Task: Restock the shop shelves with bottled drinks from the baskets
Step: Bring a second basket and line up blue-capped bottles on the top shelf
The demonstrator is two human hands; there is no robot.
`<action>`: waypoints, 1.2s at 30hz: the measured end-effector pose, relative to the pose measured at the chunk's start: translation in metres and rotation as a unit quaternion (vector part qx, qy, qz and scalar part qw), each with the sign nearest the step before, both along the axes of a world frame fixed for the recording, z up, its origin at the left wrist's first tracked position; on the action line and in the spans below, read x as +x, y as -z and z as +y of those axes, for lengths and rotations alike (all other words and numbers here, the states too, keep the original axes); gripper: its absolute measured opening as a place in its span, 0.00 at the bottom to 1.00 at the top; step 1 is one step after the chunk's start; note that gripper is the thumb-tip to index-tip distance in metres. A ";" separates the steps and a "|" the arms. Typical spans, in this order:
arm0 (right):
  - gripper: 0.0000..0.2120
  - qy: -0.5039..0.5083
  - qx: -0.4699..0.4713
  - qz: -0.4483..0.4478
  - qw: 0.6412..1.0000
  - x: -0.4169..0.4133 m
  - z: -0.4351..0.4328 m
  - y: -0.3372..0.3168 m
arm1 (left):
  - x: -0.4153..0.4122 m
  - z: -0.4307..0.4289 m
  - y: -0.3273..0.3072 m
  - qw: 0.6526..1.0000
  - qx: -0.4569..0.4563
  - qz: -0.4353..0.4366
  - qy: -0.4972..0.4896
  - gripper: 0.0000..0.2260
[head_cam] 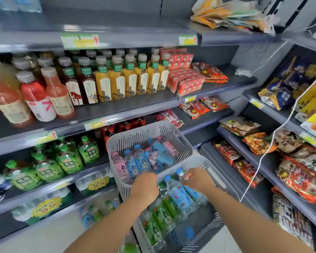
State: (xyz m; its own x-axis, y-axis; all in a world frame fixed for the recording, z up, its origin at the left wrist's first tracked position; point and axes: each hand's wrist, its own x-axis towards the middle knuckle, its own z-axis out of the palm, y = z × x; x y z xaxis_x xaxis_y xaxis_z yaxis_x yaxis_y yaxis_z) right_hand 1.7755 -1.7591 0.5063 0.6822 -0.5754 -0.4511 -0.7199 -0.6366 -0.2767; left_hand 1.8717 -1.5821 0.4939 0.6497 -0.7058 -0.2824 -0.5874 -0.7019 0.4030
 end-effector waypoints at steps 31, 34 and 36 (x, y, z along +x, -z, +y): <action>0.29 0.122 0.218 0.086 0.964 -0.029 -0.084 0.084 | -0.048 -0.082 0.064 0.820 -0.107 0.481 -0.291 0.22; 0.35 0.123 0.244 0.083 0.958 -0.031 -0.084 0.061 | -0.033 -0.065 0.040 0.827 -0.123 0.481 -0.265 0.21; 0.42 0.105 0.254 0.083 0.958 -0.033 -0.083 0.049 | -0.019 -0.054 0.025 0.832 -0.134 0.474 -0.255 0.22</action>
State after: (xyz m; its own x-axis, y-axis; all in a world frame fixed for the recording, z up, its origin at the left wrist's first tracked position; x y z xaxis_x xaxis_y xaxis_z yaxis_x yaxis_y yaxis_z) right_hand 1.7425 -1.8420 0.4572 0.4707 -0.3696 -0.8011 -0.8780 -0.2861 -0.3838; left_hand 1.8523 -1.6361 0.4692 0.4589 -0.5273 -0.7151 0.4308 -0.5719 0.6981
